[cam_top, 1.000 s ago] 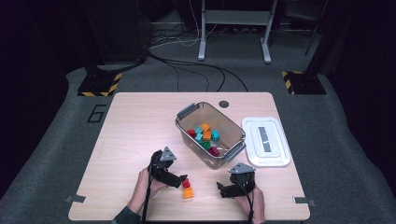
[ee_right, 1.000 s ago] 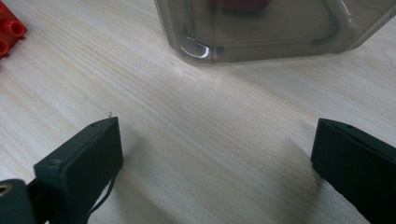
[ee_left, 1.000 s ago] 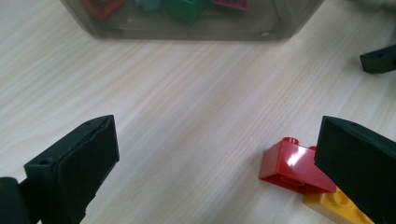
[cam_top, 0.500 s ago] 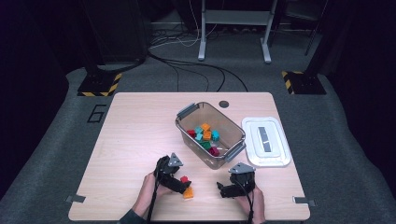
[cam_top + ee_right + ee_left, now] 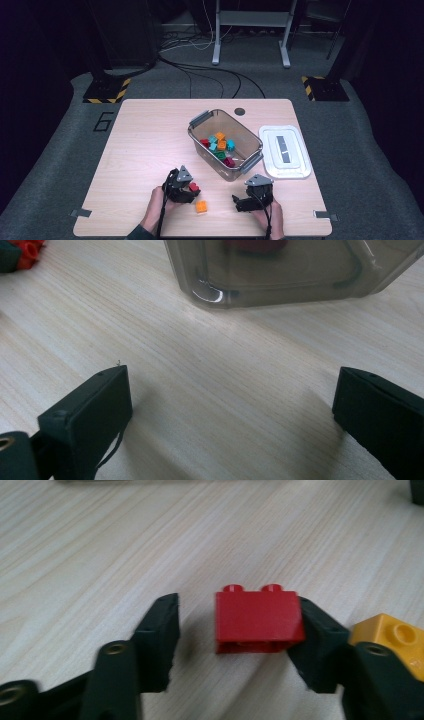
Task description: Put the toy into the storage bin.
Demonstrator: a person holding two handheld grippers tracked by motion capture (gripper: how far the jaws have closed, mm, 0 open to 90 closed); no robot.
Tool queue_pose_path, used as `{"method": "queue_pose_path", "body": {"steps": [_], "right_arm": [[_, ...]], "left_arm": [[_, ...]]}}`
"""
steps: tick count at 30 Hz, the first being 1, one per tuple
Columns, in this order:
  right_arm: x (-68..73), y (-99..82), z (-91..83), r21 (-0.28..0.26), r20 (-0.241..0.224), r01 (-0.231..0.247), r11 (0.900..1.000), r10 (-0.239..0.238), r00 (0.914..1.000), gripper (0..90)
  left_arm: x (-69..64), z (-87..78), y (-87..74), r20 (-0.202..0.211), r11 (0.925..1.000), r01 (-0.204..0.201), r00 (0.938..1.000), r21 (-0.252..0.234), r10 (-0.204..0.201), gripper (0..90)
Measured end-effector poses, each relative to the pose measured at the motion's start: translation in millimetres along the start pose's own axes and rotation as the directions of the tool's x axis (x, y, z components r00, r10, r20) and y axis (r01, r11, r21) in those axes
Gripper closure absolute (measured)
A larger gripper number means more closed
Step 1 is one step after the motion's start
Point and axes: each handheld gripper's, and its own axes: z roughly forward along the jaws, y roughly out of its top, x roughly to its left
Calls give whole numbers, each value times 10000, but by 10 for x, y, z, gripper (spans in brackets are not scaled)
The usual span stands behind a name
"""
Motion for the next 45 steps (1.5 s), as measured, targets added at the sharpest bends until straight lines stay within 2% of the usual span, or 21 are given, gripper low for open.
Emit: {"method": "queue_pose_path", "body": {"steps": [2,3,6,11,12,14,20,25,36,45], "right_arm": [[0,0,0,1,0,0,10000,0,10000,17],[0,0,0,-4,0,0,10000,0,10000,17],[3,0,0,4,2,-38,10000,38,10000,17],[6,1,0,-5,4,-82,10000,82,10000,17],[12,3,2,-29,11,-163,9999,163,9999,17],[9,3,1,-23,5,-138,9999,138,9999,17],[10,2,1,-20,7,-145,9999,146,9999,17],[10,2,1,-20,6,-136,9999,136,9999,17],[9,2,2,-23,3,-141,9999,141,9999,16],[8,4,2,-17,-17,-113,9999,113,9999,16]], "left_arm": [[17,-12,-22,31,9999,12,10000,-126,-12,577],[26,-17,-29,-51,9999,5,10000,-145,-5,580],[86,-52,-54,34,9998,49,10000,-209,-48,583],[157,-151,-60,103,9985,351,9993,-418,-347,585],[172,-179,-51,-13,9987,285,9996,-424,-286,585],[186,-204,-41,21,9981,381,9993,-486,-381,585],[222,-293,19,-189,9986,211,9996,-482,-221,585],[265,-355,43,-161,9991,167,9997,-391,-174,585],[340,-494,197,-366,9973,125,9992,-723,-152,585],[404,-599,324,-486,9974,-105,9988,-716,70,586]]}}
